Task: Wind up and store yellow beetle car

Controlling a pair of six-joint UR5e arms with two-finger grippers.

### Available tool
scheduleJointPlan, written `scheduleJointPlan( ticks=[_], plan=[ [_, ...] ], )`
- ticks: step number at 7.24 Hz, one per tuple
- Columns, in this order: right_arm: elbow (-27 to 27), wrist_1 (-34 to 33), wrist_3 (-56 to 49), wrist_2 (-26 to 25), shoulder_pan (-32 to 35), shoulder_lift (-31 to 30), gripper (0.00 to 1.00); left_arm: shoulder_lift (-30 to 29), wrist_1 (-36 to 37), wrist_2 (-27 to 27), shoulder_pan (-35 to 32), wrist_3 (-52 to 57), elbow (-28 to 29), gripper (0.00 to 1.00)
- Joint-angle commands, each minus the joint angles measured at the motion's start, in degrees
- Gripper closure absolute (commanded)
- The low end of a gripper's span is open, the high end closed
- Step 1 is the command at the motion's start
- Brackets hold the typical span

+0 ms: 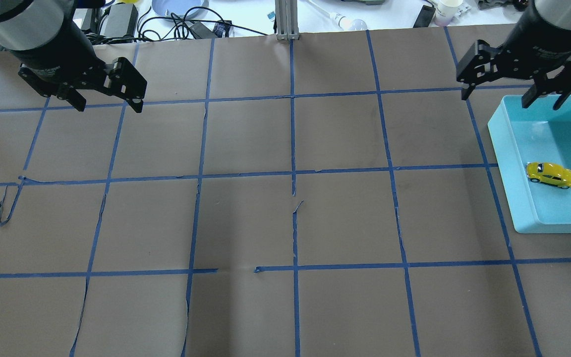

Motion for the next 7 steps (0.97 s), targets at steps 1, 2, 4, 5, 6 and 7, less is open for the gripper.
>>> scheduleJointPlan(
  ticks=[1,2,4,5,6,7],
  plan=[
    [0.0,1.46,2.19,-0.21,5.23,-0.22,0.0,0.05,0.0,0.08,0.0,0.0,0.0,0.0],
    [-0.09,1.37,2.27,-0.73,6.73,0.13,0.0,0.05,0.0,-0.01,0.0,0.0,0.0,0.0],
    [-0.27,1.63,2.19,-1.7,6.74,-0.13,0.0,-0.03,0.0,-0.01,0.0,0.0,0.0,0.0],
    [-0.35,1.8,2.1,-1.53,6.74,-0.22,0.0,-0.03,0.0,-0.01,0.0,0.0,0.0,0.0],
    [-0.35,1.72,2.1,-1.26,6.74,-0.22,0.0,0.05,0.0,-0.01,0.0,0.0,0.0,0.0],
    [-0.35,1.63,2.1,-0.74,6.74,-0.13,0.0,-0.03,0.0,-0.01,0.0,0.0,0.0,0.0]
  ],
)
